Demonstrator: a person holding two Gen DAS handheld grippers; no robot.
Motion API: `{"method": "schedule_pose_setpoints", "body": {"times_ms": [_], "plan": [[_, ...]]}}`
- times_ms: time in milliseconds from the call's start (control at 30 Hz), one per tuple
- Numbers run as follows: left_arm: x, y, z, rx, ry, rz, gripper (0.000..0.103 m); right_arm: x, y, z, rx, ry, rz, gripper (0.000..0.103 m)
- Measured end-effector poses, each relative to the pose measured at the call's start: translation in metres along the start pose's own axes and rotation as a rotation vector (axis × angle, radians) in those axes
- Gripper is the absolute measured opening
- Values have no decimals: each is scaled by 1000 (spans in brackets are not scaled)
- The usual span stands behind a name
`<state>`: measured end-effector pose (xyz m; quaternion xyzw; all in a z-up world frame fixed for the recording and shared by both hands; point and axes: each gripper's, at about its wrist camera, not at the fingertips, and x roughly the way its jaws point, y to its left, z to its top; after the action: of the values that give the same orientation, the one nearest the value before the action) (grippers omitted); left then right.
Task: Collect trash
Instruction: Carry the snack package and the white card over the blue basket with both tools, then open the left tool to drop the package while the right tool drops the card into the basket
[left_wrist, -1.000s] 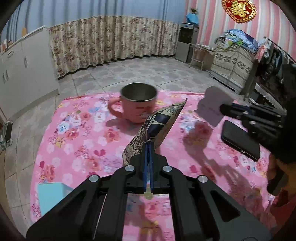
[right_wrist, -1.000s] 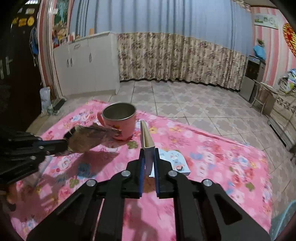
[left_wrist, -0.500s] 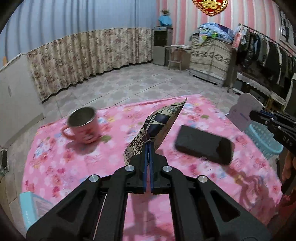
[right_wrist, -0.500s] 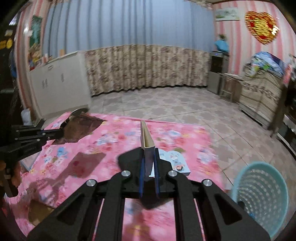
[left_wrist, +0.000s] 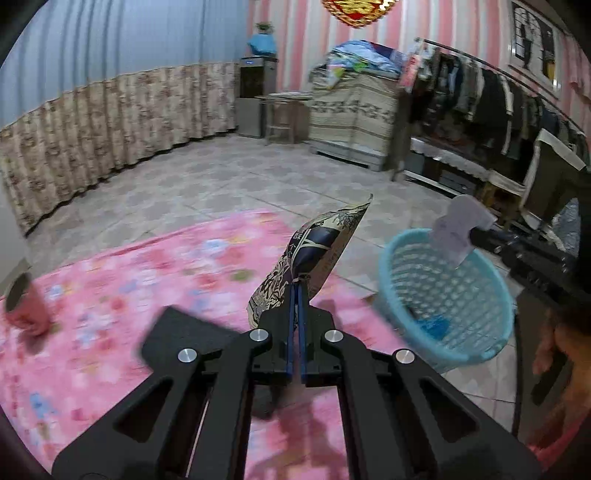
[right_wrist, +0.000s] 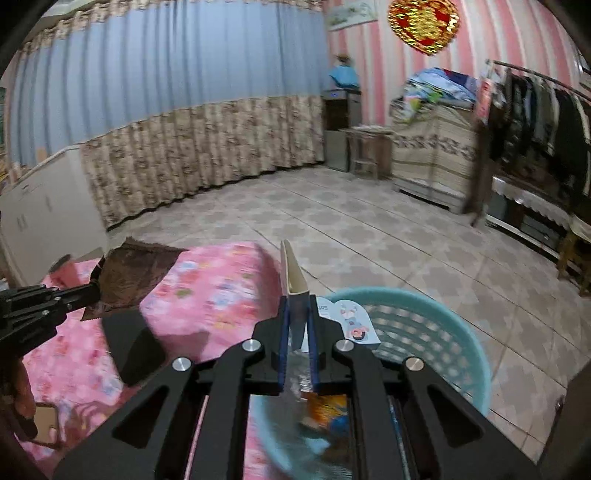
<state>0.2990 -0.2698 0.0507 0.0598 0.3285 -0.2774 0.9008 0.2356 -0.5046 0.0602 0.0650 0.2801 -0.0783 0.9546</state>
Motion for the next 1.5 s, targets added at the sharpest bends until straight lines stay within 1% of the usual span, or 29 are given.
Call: {"method": "schedule_pose_setpoints", "body": {"times_ms": [100, 167, 300, 367, 433, 500, 533, 600, 633, 667, 733, 800, 833, 867, 900, 967, 1067, 1167, 1300, 1333, 1367, 1433, 1500], "plan": [[21, -39, 5, 28, 6, -46, 0, 1, -32, -4, 48, 2, -18, 10], [36, -65, 8, 51, 15, -79, 0, -1, -46, -5, 77, -2, -20, 9], [60, -103, 9, 85, 48, -126, 0, -2, -74, -3, 155, -22, -20, 9], [68, -114, 9, 99, 58, -128, 0, 0, -84, -4, 173, -24, -21, 9], [82, -124, 10, 94, 89, -159, 2, 2, -87, -6, 175, -20, -21, 9], [91, -127, 13, 80, 104, -172, 3, 4, -88, -6, 176, -18, -14, 9], [95, -130, 13, 77, 113, -174, 8, 6, -90, -6, 177, -17, -12, 9], [96, -133, 16, 76, 107, -174, 10, 7, -92, -6, 182, -16, -6, 9], [95, -134, 16, 73, 101, -179, 15, 9, -92, -7, 186, -14, -3, 9], [94, -133, 15, 67, 99, -189, 22, 11, -90, -9, 188, -13, -1, 9], [93, -134, 16, 56, 94, -195, 29, 14, -90, -13, 193, -6, 4, 9], [90, -131, 15, 52, 85, -188, 32, 14, -88, -13, 191, -1, 6, 9], [88, -130, 15, 49, 83, -179, 39, 15, -88, -13, 190, 0, 10, 9], [86, -128, 14, 46, 78, -168, 49, 14, -86, -14, 190, 0, 12, 9], [83, -126, 15, 43, 72, -157, 54, 11, -81, -15, 192, 1, 16, 9], [75, -121, 15, 40, 46, -130, 74, 13, -80, -16, 196, 3, 23, 10], [58, -113, 14, 51, 3, -56, 90, 19, -77, -18, 198, 17, 35, 10], [42, -101, 12, 48, -26, -2, 97, 26, -73, -19, 199, 30, 47, 10], [21, -80, 10, 6, -48, 36, 98, 33, -67, -19, 214, 41, 49, 11], [15, -74, 9, -9, -53, 47, 98, 35, -64, -18, 208, 49, 31, 16], [9, -69, 9, -21, -58, 55, 98, 37, -62, -19, 203, 52, 8, 39], [-2, -62, 7, -36, -67, 79, 98, 40, -64, -21, 220, 53, -4, 70], [-15, -54, 3, -39, -79, 110, 98, 43, -66, -22, 230, 72, -17, 70]]}}
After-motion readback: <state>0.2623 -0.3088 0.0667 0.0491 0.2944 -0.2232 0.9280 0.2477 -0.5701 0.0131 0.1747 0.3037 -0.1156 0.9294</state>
